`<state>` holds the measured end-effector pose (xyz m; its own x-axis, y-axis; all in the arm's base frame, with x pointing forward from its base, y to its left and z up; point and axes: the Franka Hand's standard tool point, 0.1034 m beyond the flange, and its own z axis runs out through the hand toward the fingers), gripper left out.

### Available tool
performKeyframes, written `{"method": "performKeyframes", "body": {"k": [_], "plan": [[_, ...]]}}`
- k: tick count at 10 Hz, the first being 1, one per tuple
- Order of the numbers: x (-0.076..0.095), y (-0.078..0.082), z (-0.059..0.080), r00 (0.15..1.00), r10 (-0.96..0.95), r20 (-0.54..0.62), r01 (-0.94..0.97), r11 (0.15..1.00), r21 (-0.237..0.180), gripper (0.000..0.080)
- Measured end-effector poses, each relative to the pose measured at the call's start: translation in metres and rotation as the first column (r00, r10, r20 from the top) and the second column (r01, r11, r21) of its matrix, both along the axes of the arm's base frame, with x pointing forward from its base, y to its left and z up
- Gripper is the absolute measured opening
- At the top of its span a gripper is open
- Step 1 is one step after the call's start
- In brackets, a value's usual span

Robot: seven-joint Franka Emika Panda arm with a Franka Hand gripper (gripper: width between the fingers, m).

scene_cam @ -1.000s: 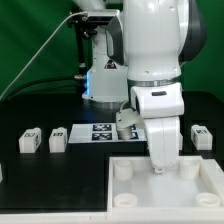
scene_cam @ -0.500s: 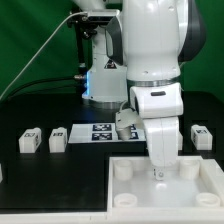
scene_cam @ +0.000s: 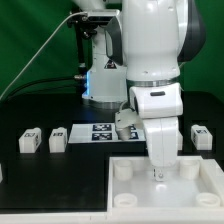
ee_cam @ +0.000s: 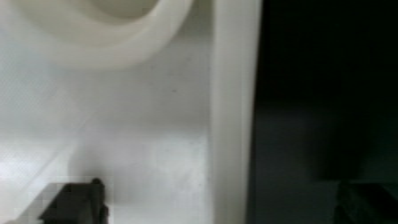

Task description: Assemble one leg

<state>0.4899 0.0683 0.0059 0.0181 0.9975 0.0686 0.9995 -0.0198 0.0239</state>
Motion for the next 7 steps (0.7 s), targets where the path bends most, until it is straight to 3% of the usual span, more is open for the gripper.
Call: {"method": "performKeyframes", "body": {"k": [3,5,7], "plan": [[0.000,0.002,0.002,0.998,-0.067,0.001,0.067,0.998,0.003,0.0649],[-0.008,0.016,0.025,0.985,-0.174,0.023,0.174,0.985,0.008,0.0649],[-0.008,0.047,0.050,0.873,-0.488,0.016,0.487,0.873,0.033,0.0649]]}}
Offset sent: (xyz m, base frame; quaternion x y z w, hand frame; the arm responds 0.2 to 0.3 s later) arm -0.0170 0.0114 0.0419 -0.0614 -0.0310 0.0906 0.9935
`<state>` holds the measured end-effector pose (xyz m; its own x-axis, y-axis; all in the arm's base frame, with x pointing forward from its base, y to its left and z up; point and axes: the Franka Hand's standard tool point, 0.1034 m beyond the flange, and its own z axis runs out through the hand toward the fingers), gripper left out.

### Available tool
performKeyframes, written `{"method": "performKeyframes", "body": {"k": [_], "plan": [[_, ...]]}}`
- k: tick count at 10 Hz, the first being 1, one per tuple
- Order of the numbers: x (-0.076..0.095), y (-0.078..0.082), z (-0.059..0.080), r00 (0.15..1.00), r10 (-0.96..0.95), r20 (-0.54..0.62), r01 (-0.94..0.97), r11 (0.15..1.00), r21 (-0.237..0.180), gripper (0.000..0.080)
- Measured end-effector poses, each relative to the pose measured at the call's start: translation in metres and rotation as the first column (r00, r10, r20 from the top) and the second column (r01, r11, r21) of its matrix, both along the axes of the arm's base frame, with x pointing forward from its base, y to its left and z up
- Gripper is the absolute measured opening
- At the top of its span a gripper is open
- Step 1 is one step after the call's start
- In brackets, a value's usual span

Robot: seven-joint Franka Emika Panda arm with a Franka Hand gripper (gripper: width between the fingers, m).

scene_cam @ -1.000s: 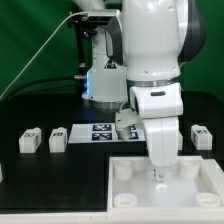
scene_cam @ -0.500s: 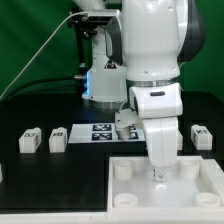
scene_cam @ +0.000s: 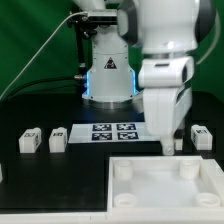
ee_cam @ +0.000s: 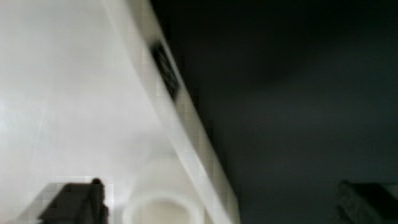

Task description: Assemble one leg

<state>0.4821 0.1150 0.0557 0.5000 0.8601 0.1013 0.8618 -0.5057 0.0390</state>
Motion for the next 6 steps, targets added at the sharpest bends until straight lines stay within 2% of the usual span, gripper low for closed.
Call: {"method": "performKeyframes", "body": {"k": [2,3,4,6], "plan": [[-0.004,0.029,0.006,0.967,-0.255,-0.016,0.256,0.966,0.033,0.0649],[-0.004,0.034,0.005,0.945,-0.328,-0.004,0.328,0.943,0.065,0.0649],[-0.008,0.027,-0.001,0.913,-0.409,-0.002,0.407,0.909,0.093,0.0649],[-0.009,0.030,-0.001,0.811,-0.583,-0.048,0.585,0.804,0.107,0.0649]]}}
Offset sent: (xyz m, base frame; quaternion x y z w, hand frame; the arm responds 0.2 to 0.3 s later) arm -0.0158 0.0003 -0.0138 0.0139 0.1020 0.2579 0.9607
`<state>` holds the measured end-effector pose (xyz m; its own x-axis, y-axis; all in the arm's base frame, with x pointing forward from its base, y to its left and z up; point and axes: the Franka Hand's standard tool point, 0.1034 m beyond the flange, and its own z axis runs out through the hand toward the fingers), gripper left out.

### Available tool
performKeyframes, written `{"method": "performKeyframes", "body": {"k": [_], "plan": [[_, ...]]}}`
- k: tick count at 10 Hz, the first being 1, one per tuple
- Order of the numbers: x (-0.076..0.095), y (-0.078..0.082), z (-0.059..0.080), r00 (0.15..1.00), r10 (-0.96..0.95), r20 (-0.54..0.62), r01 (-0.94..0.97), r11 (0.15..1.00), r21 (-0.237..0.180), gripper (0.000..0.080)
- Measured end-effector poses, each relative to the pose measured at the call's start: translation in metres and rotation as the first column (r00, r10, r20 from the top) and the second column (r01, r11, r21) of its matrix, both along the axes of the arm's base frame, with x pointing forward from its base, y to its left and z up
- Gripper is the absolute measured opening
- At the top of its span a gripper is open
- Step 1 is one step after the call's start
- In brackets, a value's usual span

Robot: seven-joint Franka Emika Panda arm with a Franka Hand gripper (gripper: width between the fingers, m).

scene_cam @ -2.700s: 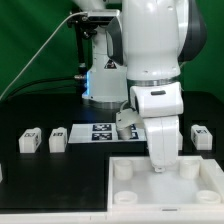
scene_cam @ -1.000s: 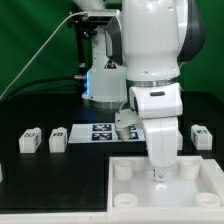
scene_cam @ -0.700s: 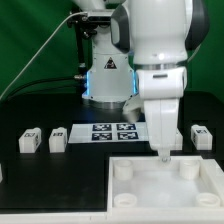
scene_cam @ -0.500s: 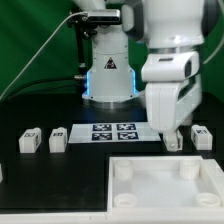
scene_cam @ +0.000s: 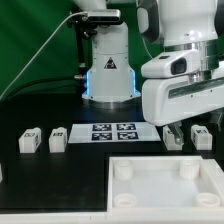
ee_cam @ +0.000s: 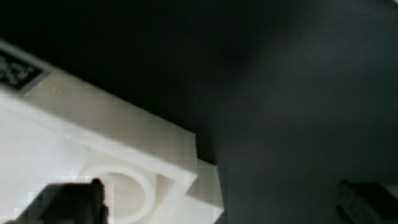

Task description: Assemble one leg

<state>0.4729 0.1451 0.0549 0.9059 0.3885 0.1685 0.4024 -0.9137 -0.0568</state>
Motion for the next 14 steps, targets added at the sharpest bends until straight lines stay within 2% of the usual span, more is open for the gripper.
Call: {"method": "performKeyframes", "body": {"k": [1,2,4,5,6,7,9,10,12,13,14], "plan": [[-0.003,0.003,-0.001,0.994,-0.104,-0.019,0.104,0.994,0.017,0.0649],[-0.013,0.016,-0.004,0.976,-0.209,-0.053,0.211,0.977,0.031,0.0649],[-0.029,0.037,0.000,0.959,-0.247,-0.141,0.249,0.968,0.002,0.0649],[-0.027,0.040,0.001,0.952,-0.269,-0.142,0.273,0.962,0.009,0.0649],[-0.033,0.041,-0.001,0.940,-0.272,-0.205,0.273,0.962,-0.021,0.0649],[-0.030,0.044,0.000,0.921,-0.267,-0.285,0.262,0.963,-0.055,0.0649],[-0.033,0.043,-0.001,0.852,-0.252,-0.460,0.218,0.968,-0.126,0.0649],[-0.029,0.044,-0.001,0.834,-0.250,-0.492,0.211,0.968,-0.135,0.0649],[-0.041,0.044,-0.003,0.706,-0.265,-0.656,0.167,0.964,-0.209,0.0649],[-0.049,0.046,-0.012,0.648,-0.310,-0.695,0.179,0.950,-0.256,0.0649],[-0.066,0.045,-0.016,0.572,-0.313,-0.758,0.134,0.948,-0.290,0.0649]]}}
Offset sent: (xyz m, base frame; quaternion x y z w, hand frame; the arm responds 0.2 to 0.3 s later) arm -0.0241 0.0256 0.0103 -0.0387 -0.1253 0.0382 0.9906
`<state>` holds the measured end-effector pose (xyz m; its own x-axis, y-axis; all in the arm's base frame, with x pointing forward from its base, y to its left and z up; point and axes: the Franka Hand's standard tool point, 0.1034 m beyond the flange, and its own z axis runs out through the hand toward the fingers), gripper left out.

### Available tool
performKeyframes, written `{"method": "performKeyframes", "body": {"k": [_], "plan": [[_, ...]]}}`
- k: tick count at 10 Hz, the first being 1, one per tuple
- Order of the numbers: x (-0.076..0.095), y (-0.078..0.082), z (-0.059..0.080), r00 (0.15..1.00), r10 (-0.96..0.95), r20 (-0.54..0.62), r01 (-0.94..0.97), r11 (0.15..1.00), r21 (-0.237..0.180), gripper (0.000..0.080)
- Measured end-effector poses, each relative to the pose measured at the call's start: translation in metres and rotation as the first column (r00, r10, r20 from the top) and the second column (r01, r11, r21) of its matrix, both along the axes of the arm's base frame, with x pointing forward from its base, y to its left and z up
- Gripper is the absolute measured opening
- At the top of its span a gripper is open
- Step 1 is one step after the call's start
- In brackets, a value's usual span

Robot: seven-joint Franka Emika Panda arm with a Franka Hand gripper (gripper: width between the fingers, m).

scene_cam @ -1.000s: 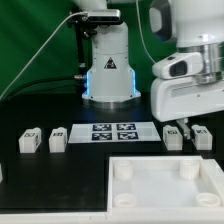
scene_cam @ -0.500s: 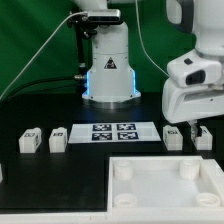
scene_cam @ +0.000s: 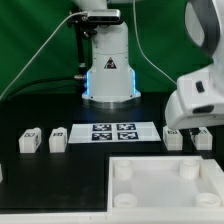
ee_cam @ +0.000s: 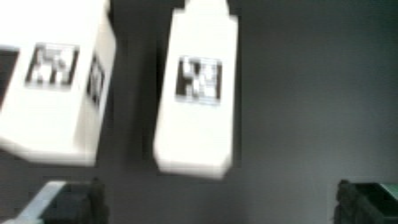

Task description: Assemble one leg

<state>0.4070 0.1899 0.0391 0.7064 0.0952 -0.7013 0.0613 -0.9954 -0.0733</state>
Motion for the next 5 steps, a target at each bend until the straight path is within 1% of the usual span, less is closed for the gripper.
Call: {"method": "performKeyframes", "body": {"k": [1,2,3,5], "plan": [[-0.007,0.001,-0.009,0.999,-0.004,-0.041,0.004,1.000,-0.014,0.0649],[-0.012,0.001,-0.016,1.000,-0.007,-0.026,0.007,1.000,-0.013,0.0649],[-0.020,0.000,-0.021,0.999,-0.011,-0.036,0.011,1.000,-0.021,0.0649],[-0.023,0.001,-0.029,0.998,-0.033,-0.053,0.030,0.999,-0.045,0.0649]]}}
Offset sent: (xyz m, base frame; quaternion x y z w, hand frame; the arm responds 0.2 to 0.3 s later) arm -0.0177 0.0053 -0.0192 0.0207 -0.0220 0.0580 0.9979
